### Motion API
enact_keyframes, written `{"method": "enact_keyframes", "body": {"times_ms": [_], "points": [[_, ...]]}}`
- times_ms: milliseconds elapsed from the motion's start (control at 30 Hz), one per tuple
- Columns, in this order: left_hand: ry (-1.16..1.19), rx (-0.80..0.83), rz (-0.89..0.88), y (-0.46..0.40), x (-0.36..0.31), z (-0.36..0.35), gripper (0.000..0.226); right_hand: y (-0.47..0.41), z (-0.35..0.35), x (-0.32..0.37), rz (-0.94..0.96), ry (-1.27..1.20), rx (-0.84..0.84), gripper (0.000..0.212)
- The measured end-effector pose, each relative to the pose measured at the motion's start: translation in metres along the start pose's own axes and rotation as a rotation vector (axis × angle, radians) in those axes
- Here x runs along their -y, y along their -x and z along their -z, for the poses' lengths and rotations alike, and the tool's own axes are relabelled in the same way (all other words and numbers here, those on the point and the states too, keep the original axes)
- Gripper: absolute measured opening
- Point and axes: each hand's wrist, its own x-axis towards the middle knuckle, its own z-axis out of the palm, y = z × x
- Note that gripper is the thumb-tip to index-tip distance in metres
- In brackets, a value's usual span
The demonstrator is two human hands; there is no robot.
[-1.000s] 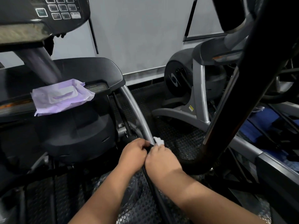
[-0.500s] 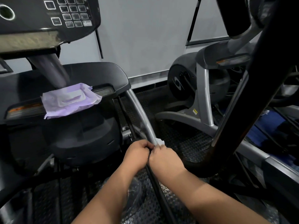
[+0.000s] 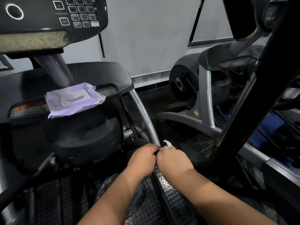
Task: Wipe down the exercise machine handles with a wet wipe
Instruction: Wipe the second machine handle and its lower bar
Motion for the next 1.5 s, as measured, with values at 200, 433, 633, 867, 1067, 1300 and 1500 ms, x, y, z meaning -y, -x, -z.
{"method": "enact_keyframes", "body": {"times_ms": [200, 433, 633, 867, 1067, 1300, 1500], "points": [[-0.046, -0.028, 0.017, -0.001, 0.004, -0.001, 0.049, 0.037, -0.001, -0.01, -0.115, 0.053, -0.067, 0.031], [-0.045, -0.051, -0.017, -0.005, 0.008, 0.0, 0.048, -0.004, 0.016, -0.011, 0.0, -0.106, -0.063, 0.036], [0.153, -0.058, 0.093, -0.01, 0.015, 0.0, 0.045, -0.001, 0.012, -0.017, -0.058, -0.16, -0.035, 0.031], [0.461, -0.11, 0.0, -0.012, 0.001, -0.015, 0.046, -0.001, 0.021, -0.019, -0.096, -0.377, -0.07, 0.031], [-0.015, -0.216, -0.265, -0.017, 0.012, -0.034, 0.012, 0.021, 0.018, -0.021, -0.16, -0.157, 0.037, 0.036], [-0.076, -0.216, -0.07, -0.022, 0.001, -0.026, 0.013, 0.013, 0.012, -0.024, -0.147, -0.127, 0.048, 0.033], [-0.012, -0.291, 0.202, -0.029, 0.015, -0.029, 0.024, 0.016, 0.008, -0.021, -0.123, -0.08, 0.08, 0.035]]}}
